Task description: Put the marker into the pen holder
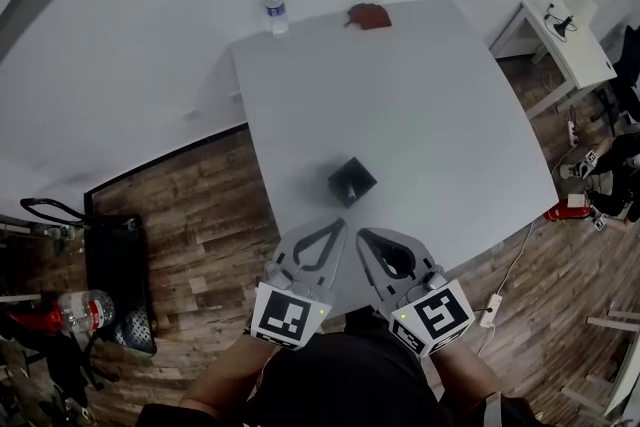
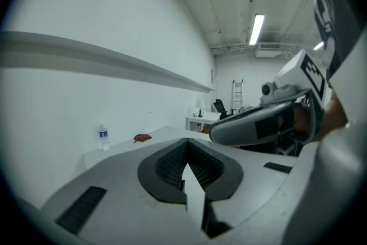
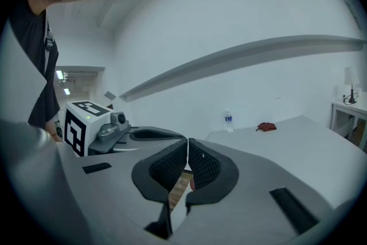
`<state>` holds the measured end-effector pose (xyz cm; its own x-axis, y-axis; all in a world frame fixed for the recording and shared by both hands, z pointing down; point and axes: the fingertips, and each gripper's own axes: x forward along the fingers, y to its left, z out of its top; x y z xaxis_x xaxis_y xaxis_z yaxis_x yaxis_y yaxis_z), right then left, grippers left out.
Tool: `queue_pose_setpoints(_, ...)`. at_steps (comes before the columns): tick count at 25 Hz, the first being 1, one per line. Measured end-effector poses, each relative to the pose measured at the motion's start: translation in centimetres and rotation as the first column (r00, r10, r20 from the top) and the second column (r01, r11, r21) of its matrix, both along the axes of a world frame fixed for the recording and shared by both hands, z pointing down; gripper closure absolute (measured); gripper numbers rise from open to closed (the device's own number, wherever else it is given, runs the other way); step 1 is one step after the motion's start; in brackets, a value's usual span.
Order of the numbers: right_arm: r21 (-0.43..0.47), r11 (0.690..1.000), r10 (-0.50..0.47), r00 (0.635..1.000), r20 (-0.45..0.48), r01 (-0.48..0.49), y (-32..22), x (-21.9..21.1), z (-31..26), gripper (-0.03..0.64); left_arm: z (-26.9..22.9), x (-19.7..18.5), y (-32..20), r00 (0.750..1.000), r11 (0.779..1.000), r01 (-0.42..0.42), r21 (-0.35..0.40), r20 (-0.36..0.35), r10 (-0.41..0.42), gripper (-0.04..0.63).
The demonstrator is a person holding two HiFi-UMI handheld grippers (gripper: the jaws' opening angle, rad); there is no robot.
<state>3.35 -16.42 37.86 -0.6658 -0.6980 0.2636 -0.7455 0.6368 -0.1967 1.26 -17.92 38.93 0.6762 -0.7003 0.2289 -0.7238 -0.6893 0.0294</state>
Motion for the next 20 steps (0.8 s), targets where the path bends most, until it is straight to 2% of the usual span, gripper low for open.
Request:
queue_pose_setpoints(4,0.029,1.0,0.008,1.0,0.004,-0.009,1.5,-1.3,-1.1,0.6,-2.0,-1.4,2.0,0.999,1.0,-0.004,-0.007,-0.047,0.004,0.589)
queue_pose_setpoints(20,0.133,0.99,0.052,0.998,-0.03,-0.048,7.4,-4.2,-4.6,0.601,-6.1,-3.6,8.7,0.995,0.997,-0.06,0.038,-0.082,0.063,0.589)
